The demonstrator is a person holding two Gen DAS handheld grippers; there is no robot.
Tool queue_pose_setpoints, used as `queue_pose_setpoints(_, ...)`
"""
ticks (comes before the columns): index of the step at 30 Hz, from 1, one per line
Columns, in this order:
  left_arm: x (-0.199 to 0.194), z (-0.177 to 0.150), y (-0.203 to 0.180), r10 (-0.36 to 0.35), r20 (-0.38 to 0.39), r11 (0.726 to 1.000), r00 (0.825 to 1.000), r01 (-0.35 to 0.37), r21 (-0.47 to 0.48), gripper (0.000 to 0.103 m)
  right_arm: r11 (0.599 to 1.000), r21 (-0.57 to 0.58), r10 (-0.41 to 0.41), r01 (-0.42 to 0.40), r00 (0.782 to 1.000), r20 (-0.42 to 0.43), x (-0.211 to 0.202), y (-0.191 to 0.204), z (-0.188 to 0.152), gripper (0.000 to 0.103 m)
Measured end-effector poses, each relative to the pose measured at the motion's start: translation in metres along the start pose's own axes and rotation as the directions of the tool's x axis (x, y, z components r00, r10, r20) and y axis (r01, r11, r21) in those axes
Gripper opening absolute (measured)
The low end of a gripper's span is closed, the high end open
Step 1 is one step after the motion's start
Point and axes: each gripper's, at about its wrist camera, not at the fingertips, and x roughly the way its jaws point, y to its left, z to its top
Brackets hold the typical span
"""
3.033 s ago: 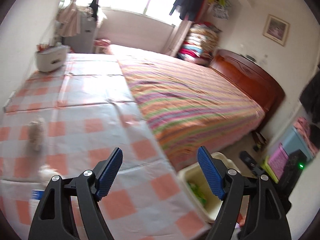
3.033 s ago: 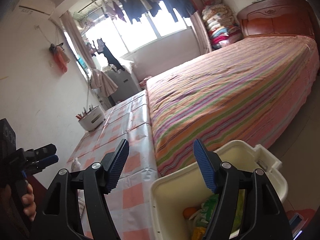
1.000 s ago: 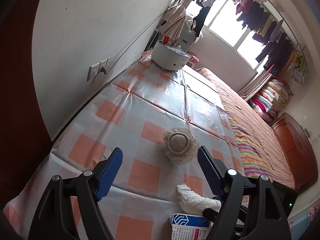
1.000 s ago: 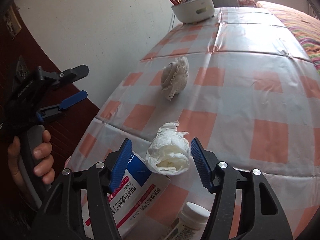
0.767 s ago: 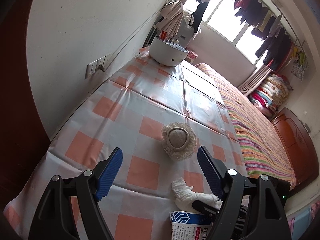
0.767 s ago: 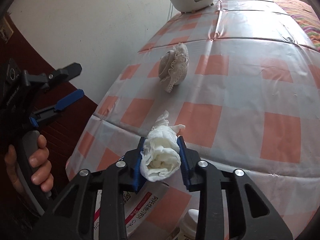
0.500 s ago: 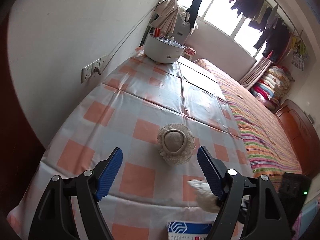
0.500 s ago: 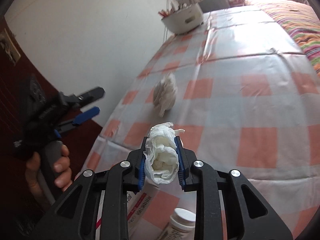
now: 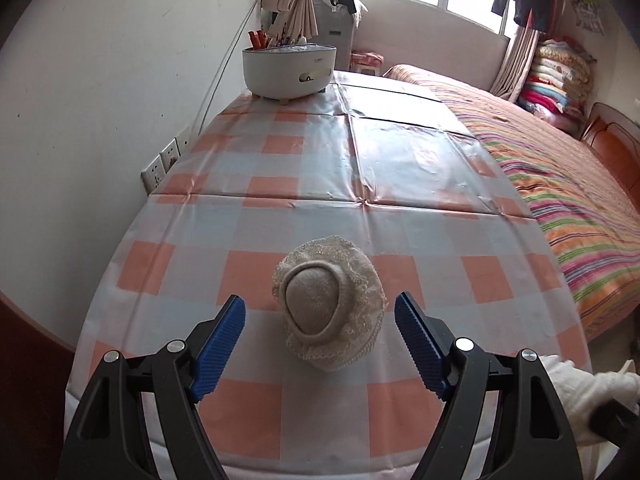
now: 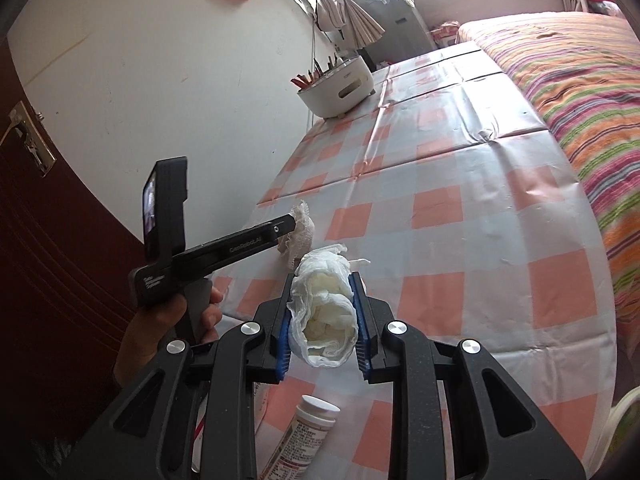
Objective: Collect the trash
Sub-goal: 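Grasp the lace-trimmed beige pad with the left tool while the right tool holds the tissue, then carry the tissue over the cream bin and open the right tool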
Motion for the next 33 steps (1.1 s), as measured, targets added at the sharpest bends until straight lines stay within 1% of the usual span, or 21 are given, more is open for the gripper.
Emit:
queue_pose_setpoints(7,0.022,0.002,0.0,0.026,-0.073,0.999,0.997,-0.024,0.028,0.075,1.0,0.003,-0.002,0.002,1.0,0.013,-0.008,-0.002,-0.001,0.024)
queue_pose_setpoints(15,0.033,0.001,0.004,0.021,-0.127,0.999,0.992,-0.017,0.028,0.075,1.0,0.002,0.008,-0.008,1.0,0.014,-0.007,0.0,-0.003,0.024)
queue_pose_setpoints(19,0.039,0.001,0.003,0.02,-0.145,0.999,0.989,-0.014,0.042,0.075,1.0,0.0,0.01,-0.01,1.0,0.02,-0.01,-0.002,-0.002,0.024)
queue_pose_setpoints(23,0.039,0.004,0.0,0.051,-0.126,0.996,0.991,-0.042,0.073,0.075,1.0,0.006,0.008,-0.008,1.0,0.024,-0.013,-0.003,-0.002,0.024)
queue_pose_setpoints(25,0.039,0.005,-0.002,0.05,-0.129,0.996,0.99,-0.04,0.08,0.07,1.0,0.005,0.004,-0.005,1.0,0.028,-0.014,-0.003,-0.002,0.024)
queue_pose_setpoints(27,0.039,0.005,-0.005,0.028,-0.135,0.996,0.99,-0.016,0.083,0.053,1.0,0.004,0.008,-0.008,1.0,0.029,-0.014,-0.003,-0.002,0.024)
queue_pose_setpoints(28,0.039,0.005,-0.006,0.024,-0.135,0.996,0.991,-0.012,0.086,0.049,1.0,0.001,0.006,-0.006,0.999,0.033,-0.015,-0.001,-0.003,0.024)
queue_pose_setpoints(31,0.036,0.004,-0.011,0.042,-0.118,0.994,0.992,-0.029,0.11,0.047,1.0,-0.001,0.009,-0.009,0.999,0.033,-0.014,0.0,-0.003,0.024)
queue_pose_setpoints(33,0.032,0.004,-0.01,0.038,-0.099,0.994,0.994,-0.028,0.104,0.045,1.0,-0.004,0.007,-0.006,0.999,0.034,-0.014,0.0,-0.003,0.024)
